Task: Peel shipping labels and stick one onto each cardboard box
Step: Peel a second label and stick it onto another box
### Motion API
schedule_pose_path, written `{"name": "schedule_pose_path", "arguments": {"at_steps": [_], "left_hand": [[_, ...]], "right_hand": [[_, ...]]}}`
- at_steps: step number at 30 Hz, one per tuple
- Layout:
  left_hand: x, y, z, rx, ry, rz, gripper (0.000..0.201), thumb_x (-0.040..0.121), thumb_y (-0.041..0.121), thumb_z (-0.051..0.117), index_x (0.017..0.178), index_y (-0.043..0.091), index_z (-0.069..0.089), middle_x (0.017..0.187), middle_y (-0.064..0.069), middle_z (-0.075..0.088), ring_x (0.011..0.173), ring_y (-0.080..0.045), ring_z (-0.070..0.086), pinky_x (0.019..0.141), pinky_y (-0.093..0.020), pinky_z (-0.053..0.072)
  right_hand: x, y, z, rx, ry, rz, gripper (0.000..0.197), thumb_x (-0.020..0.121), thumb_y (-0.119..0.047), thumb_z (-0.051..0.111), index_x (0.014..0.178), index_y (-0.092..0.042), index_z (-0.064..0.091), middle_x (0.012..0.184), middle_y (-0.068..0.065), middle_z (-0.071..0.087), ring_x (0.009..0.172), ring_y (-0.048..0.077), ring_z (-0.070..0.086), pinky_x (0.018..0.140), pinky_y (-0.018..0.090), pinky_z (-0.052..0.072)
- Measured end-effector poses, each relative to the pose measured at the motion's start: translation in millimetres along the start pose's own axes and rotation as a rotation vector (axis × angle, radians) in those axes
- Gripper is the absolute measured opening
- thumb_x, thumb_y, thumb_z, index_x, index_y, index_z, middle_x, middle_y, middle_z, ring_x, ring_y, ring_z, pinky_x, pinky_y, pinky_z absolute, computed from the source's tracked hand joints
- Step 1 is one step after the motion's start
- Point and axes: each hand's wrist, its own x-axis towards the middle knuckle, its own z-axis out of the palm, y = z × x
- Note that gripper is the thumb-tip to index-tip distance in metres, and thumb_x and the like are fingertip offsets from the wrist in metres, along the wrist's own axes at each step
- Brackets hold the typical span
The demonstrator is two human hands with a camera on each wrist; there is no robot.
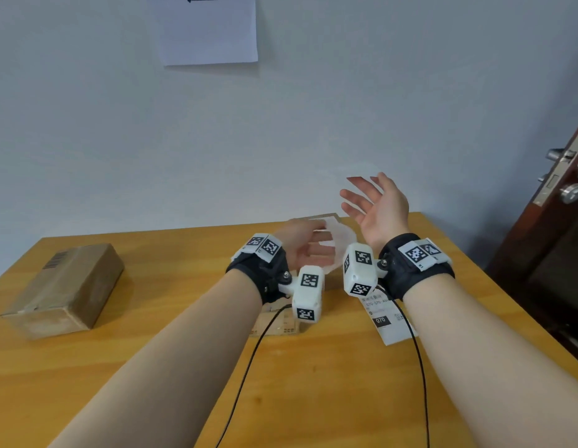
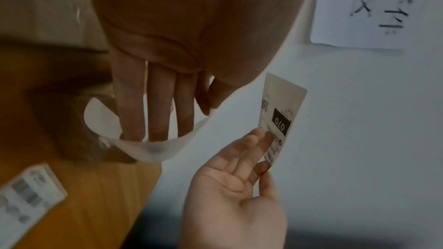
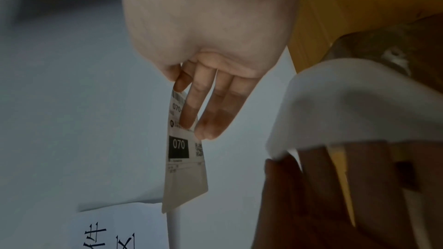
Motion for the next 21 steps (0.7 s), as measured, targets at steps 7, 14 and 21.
{"name": "schedule_pose_path", "arguments": {"at_steps": [7,14,21], "left_hand": [[12,5,-1,-0.121,0.186,0.066,0.032,0.105,0.018,0.056,0.134,0.004,0.056,0.128,-0.016,0.065,0.110,-0.035,0.069,0.082,-0.049,0.063],[-6,20,-43,0.179,0.533,0.533,0.021,0.097,0.014,0.062,0.113,0.021,0.073,0.105,0.004,0.072,0.101,-0.018,0.070,0.086,-0.040,0.060],[-28,25,-64,0.610,0.470,0.699,0.020,0.089,0.033,0.075,0.108,0.028,0.076,0.102,0.015,0.074,0.094,-0.003,0.070,0.082,-0.017,0.051]], "right_hand": [[2,-6,-7,-0.066,0.006,-0.027,0.021,0.108,-0.029,0.047,0.115,-0.010,0.054,0.103,0.012,0.079,0.081,0.035,0.076,0.063,0.039,0.060],[2,16,7,-0.251,-0.023,0.043,0.024,0.104,-0.024,0.053,0.113,-0.005,0.063,0.103,0.017,0.077,0.074,0.032,0.073,0.060,0.038,0.060],[-12,37,47,-0.494,-0.173,0.066,0.027,0.102,-0.028,0.057,0.116,-0.008,0.069,0.100,0.012,0.078,0.075,0.029,0.076,0.062,0.037,0.061]]}}
